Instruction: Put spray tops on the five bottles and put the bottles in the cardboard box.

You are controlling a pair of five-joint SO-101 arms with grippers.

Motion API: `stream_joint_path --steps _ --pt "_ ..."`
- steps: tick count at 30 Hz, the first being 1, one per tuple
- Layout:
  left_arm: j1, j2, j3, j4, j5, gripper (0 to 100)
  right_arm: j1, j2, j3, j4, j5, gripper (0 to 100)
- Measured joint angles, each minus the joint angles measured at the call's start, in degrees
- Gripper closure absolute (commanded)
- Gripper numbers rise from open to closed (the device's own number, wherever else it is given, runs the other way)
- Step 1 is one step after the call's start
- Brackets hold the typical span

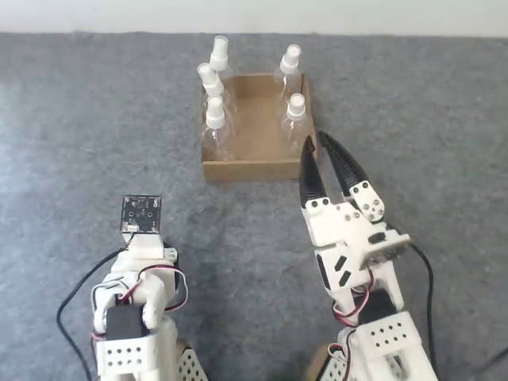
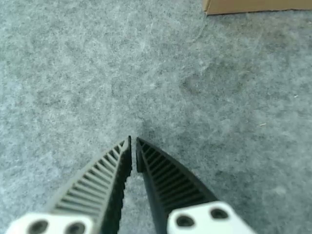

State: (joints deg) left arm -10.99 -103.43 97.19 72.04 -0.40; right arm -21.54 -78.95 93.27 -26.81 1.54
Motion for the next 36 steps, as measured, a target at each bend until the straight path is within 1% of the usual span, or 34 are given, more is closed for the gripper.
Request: stream_joint_path --steps 3,10,19,25,33,36 --pt "0.0 0.0 0.0 0.0 0.0 99 0.09 -1.76 0.0 0.0 0.0 97.1" --pt "0.0 0.0 0.0 0.0 0.0 99 4.48 -5.1 0.0 0.0 0.0 97.1" --pt "0.0 0.0 0.0 0.0 0.0 99 6.86 -16.44 2.02 0.09 0.0 97.0" --pt "0.0 0.0 0.0 0.0 0.0 99 9.23 -23.91 1.32 8.62 0.0 96.9" --pt "0.0 0.0 0.0 0.0 0.0 99 9.32 -24.35 -2.46 17.58 0.0 96.8" --pt "0.0 0.0 0.0 0.0 0.0 99 10.73 -24.35 -2.46 20.48 0.0 96.7"
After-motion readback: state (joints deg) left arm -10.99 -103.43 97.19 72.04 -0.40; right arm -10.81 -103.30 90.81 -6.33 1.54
